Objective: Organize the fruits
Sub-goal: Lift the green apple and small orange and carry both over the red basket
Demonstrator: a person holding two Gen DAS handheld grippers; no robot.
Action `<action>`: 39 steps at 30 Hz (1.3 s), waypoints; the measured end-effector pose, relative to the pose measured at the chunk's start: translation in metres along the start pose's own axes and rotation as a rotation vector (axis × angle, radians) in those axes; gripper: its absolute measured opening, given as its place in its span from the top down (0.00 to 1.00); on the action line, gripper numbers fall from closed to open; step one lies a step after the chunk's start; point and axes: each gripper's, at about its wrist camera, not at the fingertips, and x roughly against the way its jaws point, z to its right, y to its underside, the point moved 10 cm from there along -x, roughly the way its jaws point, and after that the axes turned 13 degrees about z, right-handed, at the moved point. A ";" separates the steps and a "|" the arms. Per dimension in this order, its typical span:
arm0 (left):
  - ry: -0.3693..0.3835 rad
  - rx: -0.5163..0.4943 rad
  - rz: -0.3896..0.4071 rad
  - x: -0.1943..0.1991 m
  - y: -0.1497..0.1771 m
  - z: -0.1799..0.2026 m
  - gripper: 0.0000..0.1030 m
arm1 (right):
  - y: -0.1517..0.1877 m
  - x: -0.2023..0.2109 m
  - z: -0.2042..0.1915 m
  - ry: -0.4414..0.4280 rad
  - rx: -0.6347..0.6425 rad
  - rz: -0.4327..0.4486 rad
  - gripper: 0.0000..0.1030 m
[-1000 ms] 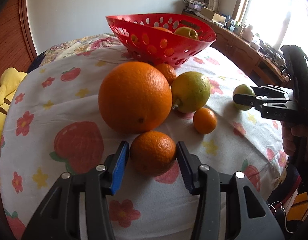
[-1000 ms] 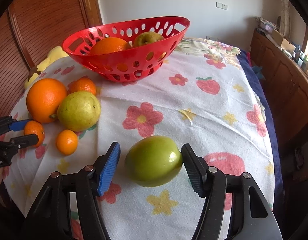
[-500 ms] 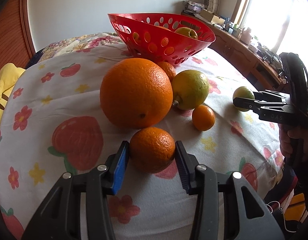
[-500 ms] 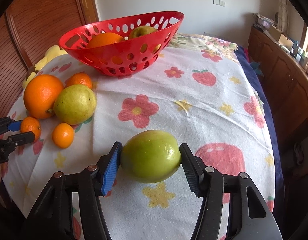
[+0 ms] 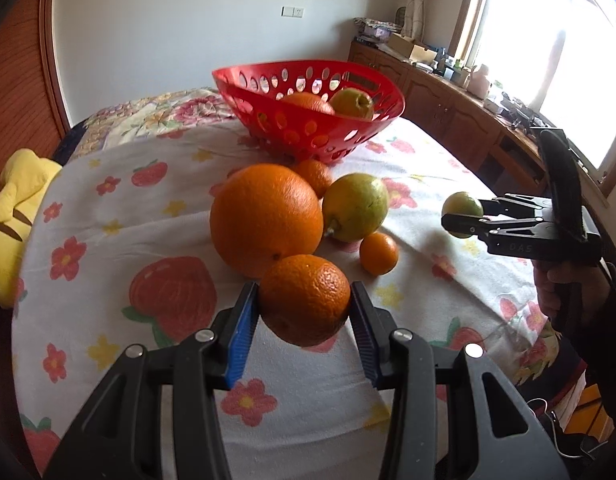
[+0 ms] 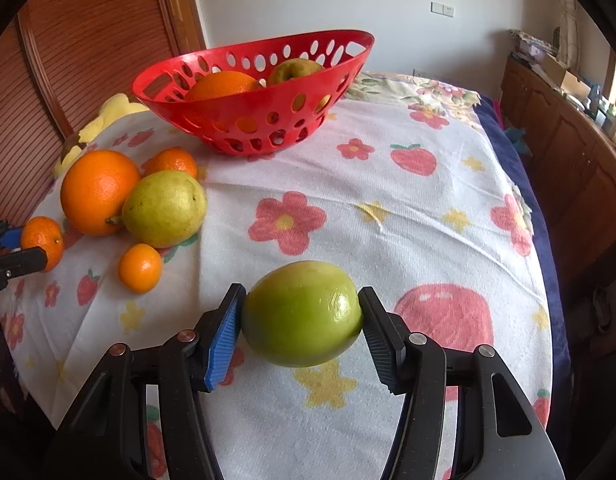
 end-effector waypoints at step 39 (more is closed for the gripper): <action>-0.029 -0.102 0.207 -0.048 -0.165 -0.018 0.58 | -0.178 -0.042 -0.038 -0.127 0.169 0.179 0.43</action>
